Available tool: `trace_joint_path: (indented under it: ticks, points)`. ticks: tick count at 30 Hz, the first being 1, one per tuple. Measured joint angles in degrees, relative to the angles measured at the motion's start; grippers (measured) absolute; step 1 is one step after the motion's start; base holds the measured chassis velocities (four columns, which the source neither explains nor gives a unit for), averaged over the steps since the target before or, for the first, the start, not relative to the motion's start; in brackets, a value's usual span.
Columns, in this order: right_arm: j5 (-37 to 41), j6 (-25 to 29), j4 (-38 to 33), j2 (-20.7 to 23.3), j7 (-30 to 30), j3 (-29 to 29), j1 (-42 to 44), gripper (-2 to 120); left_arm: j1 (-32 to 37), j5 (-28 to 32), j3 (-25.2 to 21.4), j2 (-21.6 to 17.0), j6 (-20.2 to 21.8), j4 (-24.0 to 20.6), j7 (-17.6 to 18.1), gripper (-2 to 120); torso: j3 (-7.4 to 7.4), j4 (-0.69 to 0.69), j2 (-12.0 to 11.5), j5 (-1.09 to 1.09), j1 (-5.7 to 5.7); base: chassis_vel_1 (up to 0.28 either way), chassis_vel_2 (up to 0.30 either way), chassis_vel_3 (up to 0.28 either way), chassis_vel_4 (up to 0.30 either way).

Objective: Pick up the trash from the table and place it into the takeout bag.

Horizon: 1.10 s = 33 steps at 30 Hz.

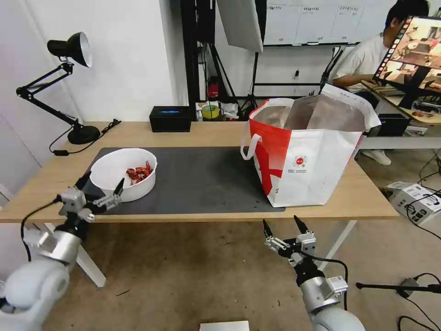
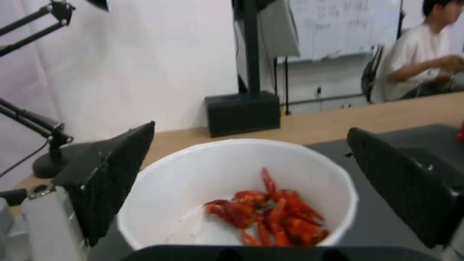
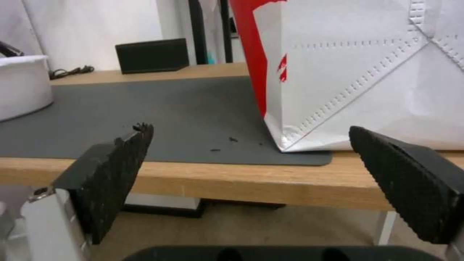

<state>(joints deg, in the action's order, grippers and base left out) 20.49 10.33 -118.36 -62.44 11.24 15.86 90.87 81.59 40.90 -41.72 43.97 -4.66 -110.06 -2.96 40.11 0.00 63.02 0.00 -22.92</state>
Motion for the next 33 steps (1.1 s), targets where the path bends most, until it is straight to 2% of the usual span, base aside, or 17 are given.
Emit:
trace_joint_path:
  ticks: [4, 6, 7, 10, 11, 14, 15, 18, 19, 21, 23, 24, 25, 27, 30, 31, 33]
  points:
    - [0.0, 0.0, 0.0, 0.0, 0.0, 0.0, 0.0, 100, -1.3, 3.1, 0.7, -4.2, 5.8, 0.8, 1.2, 100, 0.0, 0.0, 0.0, -0.01, 0.0, 0.0, 0.0, 0.0, 0.0]
    - [0.0, 0.0, 0.0, 0.0, 0.0, 0.0, 0.0, 100, -2.2, 5.6, 0.7, -6.2, 10.9, 1.3, 0.3, 100, 0.0, 0.01, 0.0, 0.0, 0.0, 0.0, 0.0, 0.0, 0.0]
    - [0.0, 0.0, 0.0, 0.0, 0.0, 0.0, 0.0, 100, -2.2, 5.6, 0.7, -6.2, 10.9, 1.3, 0.3, 100, 0.0, 0.01, 0.0, 0.0, 0.0, 0.0, 0.0, 0.0, 0.0]
    - [0.0, 0.0, 0.0, 0.0, 0.0, 0.0, 0.0, 100, -4.5, 9.3, 1.1, -8.4, 17.0, 2.9, -1.0, 100, 0.0, 0.0, 0.0, -0.01, 0.0, 0.0, 0.0, 0.0, 0.0]
    - [0.0, 0.0, 0.0, 0.0, 0.0, 0.0, 0.0, 100, -4.5, 9.3, 1.1, -8.4, 17.0, 2.9, -1.0, 100, 0.0, 0.0, 0.0, -0.01, 0.0, 0.0, 0.0, 0.0, 0.0]
    - [0.0, 0.0, 0.0, 0.0, 0.0, 0.0, 0.0, 100, -8.1, 16.2, 1.3, -10.8, 23.8, 4.4, 1.3, 100, 0.0, 0.0, 0.0, -0.01, 0.0, 0.0, 0.0, 0.0, 0.0]
    - [0.0, 0.0, 0.0, 0.0, 0.0, 0.0, 0.0, 100, -8.1, 16.2, 1.3, -10.8, 23.8, 4.4, 1.3, 100, 0.0, 0.0, 0.0, -0.01, 0.0, 0.0, 0.0, 0.0, 0.0]
    - [0.0, 0.0, 0.0, 0.0, 0.0, 0.0, 0.0, 100, -11.6, 23.0, 1.7, -12.6, 30.5, 5.4, 4.8, 100, 0.0, 0.0, 0.0, 0.0, 0.0, 0.0, 0.0, 0.0, 0.0]
    - [0.0, 0.0, 0.0, 0.0, 0.0, 0.0, 0.0, 100, -11.6, 23.0, 1.7, -12.6, 30.5, 5.4, 4.8, 100, 0.0, 0.0, 0.0, 0.0, 0.0, 0.0, 0.0, 0.0, 0.0]
    - [0.0, 0.0, 0.0, 0.0, 0.0, 0.0, 0.0, 100, -13.5, 26.7, 1.8, -12.8, 35.1, 6.0, 8.4, 100, 0.0, 0.0, 0.0, 0.0, 0.0, 0.0, 0.0, 0.0, 0.0]
    - [0.0, 0.0, 0.0, 0.0, 0.0, 0.0, 0.0, 100, -13.5, 26.7, 1.8, -12.8, 35.1, 6.0, 8.4, 100, 0.0, 0.0, 0.0, 0.0, 0.0, 0.0, 0.0, 0.0, 0.0]
    - [0.0, 0.0, 0.0, 0.0, 0.0, 0.0, 0.0, 100, -15.4, 30.7, 1.8, -12.8, 39.0, 6.7, 12.0, 100, 0.0, 0.0, 0.0, -0.01, 0.0, 0.0, 0.0, 0.0, 0.0]
    - [0.0, 0.0, 0.0, 0.0, 0.0, 0.0, 0.0, 100, -15.8, 31.9, 1.8, -12.7, 40.2, 6.8, 13.4, 100, 0.0, 0.0, 0.0, 0.0, 0.0, 0.0, 0.0, 0.0, 0.0]
    - [0.0, 0.0, 0.0, 0.0, 0.0, 0.0, 0.0, 100, -16.0, 33.2, 1.9, -12.7, 41.2, 6.8, 14.8, 100, 0.0, 0.0, 0.0, 0.0, 0.0, 0.0, 0.0, 0.0, 0.0]
    - [0.0, 0.0, 0.0, 0.0, 0.0, 0.0, 0.0, 100, -16.5, 37.8, 2.0, -12.3, 44.0, 6.8, 19.8, 100, 0.0, 0.0, 0.0, 0.0, 0.0, 0.0, 0.0, 0.0, 0.0]
    - [0.0, 0.0, 0.0, 0.0, 0.0, 0.0, 0.0, 100, -16.5, 37.8, 2.0, -12.3, 44.0, 6.8, 19.8, 100, 0.0, 0.0, 0.0, 0.0, 0.0, 0.0, 0.0, 0.0, 0.0]
    - [0.0, 0.0, 0.0, 0.0, 0.0, 0.0, 0.0, 100, -16.9, 42.2, 2.0, -12.1, 45.4, 7.1, 23.8, 100, 0.0, 0.01, 0.0, -0.01, 0.0, 0.0, 0.0, 0.0, 0.0]
